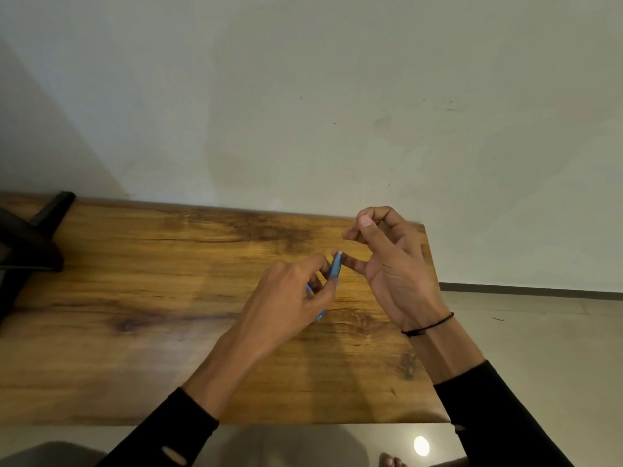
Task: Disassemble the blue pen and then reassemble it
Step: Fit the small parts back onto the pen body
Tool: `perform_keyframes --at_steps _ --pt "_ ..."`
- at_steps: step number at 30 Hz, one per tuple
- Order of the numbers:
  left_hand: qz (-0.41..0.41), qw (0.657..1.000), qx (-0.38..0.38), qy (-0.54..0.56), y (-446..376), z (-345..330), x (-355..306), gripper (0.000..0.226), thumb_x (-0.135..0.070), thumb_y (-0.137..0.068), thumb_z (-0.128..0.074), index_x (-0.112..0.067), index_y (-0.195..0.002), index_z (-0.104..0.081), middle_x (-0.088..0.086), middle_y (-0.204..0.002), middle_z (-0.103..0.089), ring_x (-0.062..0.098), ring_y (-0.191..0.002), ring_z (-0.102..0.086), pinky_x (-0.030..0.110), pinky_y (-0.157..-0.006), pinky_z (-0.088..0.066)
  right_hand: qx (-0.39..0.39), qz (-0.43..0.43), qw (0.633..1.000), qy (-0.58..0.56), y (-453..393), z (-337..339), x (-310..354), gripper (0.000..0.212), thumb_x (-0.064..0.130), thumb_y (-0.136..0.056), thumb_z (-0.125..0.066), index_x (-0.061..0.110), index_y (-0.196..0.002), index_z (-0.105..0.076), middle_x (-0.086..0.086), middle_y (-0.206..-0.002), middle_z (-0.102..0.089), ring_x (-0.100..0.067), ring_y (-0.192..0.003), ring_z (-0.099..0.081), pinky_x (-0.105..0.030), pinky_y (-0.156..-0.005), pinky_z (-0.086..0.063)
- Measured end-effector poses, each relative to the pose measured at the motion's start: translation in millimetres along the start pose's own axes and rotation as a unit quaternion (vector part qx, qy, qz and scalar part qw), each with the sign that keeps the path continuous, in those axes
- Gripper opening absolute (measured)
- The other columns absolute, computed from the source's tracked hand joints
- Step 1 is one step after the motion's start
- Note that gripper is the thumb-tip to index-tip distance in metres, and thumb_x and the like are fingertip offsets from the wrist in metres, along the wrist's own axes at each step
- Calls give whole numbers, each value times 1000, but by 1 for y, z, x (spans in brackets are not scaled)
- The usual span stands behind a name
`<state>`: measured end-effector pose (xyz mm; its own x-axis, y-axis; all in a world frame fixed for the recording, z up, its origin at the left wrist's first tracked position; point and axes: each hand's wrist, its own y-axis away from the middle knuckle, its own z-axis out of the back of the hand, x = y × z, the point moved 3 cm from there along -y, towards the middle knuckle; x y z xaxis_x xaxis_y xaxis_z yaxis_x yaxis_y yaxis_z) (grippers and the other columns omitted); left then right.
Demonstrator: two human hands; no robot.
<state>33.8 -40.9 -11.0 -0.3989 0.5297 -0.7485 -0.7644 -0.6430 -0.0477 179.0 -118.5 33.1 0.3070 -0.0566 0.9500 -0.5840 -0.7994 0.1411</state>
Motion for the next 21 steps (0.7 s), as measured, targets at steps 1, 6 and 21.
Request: perform_keyframes --at_steps 1,6,21 --pt "-2 1000 -3 0 0 1 0 19 -53 -98 -62 -35 -103 -68 -11 -76 -77 7 -59 -73 39 -56 -64 0 2 1000 4 0 0 0 14 20 -97 -64 9 -103 -60 -14 -112 -51 -23 -99 -59 -55 -90 -57" --pt "2 1000 -11 -6 -2 -1 3 19 -50 -99 -64 -33 -104 -70 -9 -79 -79 7 -63 -74 40 -60 -66 1 9 1000 23 0 4 2 6 7 -105 -58 3 -109 -59 -14 -112 -50 -25 -101 -59 -55 -92 -59" --pt "-6 999 -30 -14 -5 -4 8 34 -60 -94 -55 -33 -108 -72 -9 -84 -81 2 -66 -75 34 -60 -67 16 46 997 62 3 1 2 6 -3 -101 -61 2 -98 -61 -12 -96 -58 -24 -92 -57 -40 -84 -61"
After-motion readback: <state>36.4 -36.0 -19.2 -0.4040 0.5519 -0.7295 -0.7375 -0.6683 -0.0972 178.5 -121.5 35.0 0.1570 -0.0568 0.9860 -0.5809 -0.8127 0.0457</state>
